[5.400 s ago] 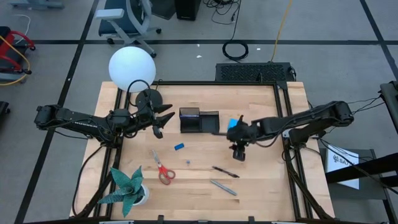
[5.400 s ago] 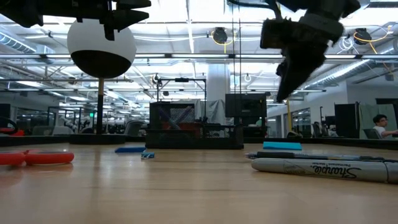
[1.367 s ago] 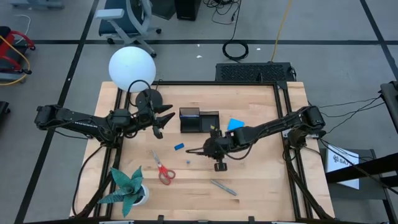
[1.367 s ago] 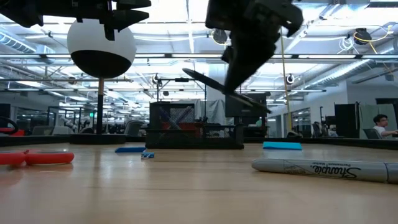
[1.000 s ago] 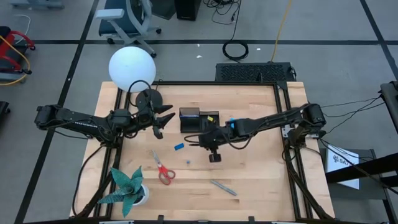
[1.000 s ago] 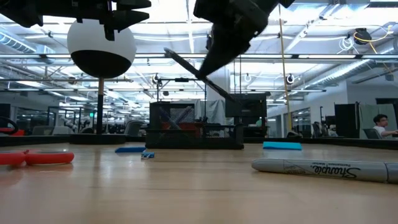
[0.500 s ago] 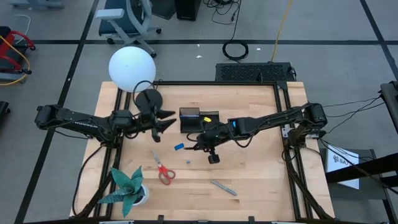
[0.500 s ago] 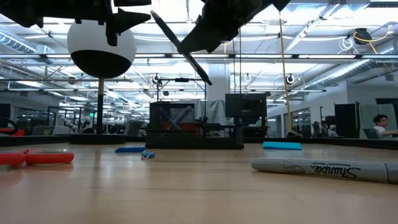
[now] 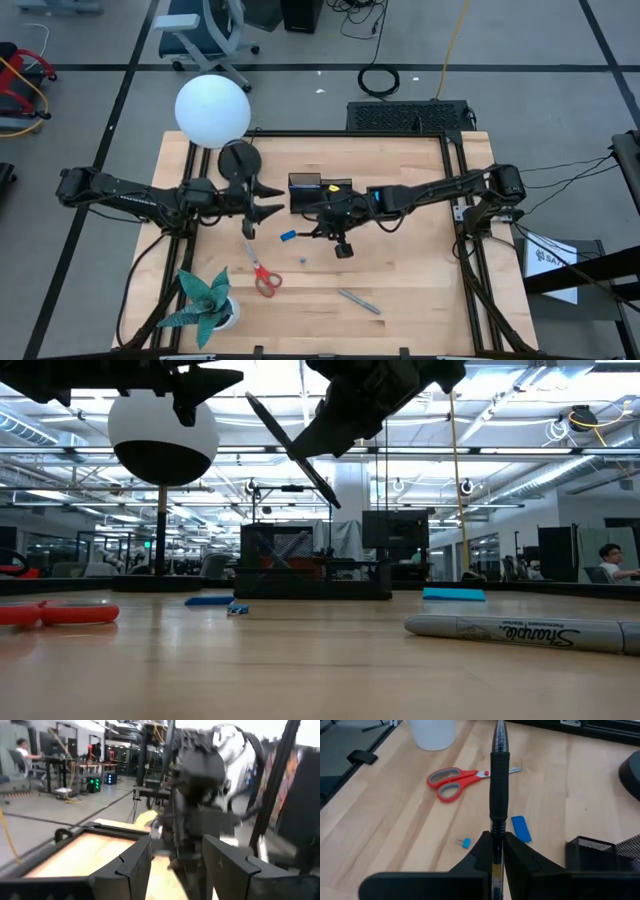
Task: Pick and place office supplies into organizer
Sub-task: Put the black pen into the black desk organizer
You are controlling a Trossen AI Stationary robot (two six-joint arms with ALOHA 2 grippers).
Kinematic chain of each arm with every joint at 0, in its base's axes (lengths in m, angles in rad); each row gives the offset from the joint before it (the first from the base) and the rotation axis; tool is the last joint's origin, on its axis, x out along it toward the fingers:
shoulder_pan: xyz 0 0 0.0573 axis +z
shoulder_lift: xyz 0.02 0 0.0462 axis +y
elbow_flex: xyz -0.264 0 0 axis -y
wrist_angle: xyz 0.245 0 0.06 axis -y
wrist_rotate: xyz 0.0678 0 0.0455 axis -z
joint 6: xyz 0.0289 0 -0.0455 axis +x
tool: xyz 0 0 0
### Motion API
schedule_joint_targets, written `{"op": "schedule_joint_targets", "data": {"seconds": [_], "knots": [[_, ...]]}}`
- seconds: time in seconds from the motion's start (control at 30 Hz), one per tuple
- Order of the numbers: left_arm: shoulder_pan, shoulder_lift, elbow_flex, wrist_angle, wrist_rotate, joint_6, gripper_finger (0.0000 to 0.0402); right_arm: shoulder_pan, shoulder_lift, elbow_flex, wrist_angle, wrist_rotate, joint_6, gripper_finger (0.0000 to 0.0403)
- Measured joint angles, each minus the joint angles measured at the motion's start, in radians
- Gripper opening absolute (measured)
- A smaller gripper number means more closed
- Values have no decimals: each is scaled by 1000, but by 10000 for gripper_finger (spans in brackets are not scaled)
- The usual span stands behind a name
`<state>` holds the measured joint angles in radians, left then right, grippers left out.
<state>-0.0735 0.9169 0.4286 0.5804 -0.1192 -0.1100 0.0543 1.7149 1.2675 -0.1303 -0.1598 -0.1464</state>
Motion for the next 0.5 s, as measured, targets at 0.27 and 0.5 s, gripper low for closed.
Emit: {"op": "schedule_joint_targets", "data": {"seconds": [0.27, 0.5], "knots": [[-49, 0, 0, -78, 12, 155, 184, -16, -34, -1, -10, -2, -21, 18], [-67, 41, 0, -83, 14, 157, 184, 2, -144, -58, 49, -2, -39, 18]]}}
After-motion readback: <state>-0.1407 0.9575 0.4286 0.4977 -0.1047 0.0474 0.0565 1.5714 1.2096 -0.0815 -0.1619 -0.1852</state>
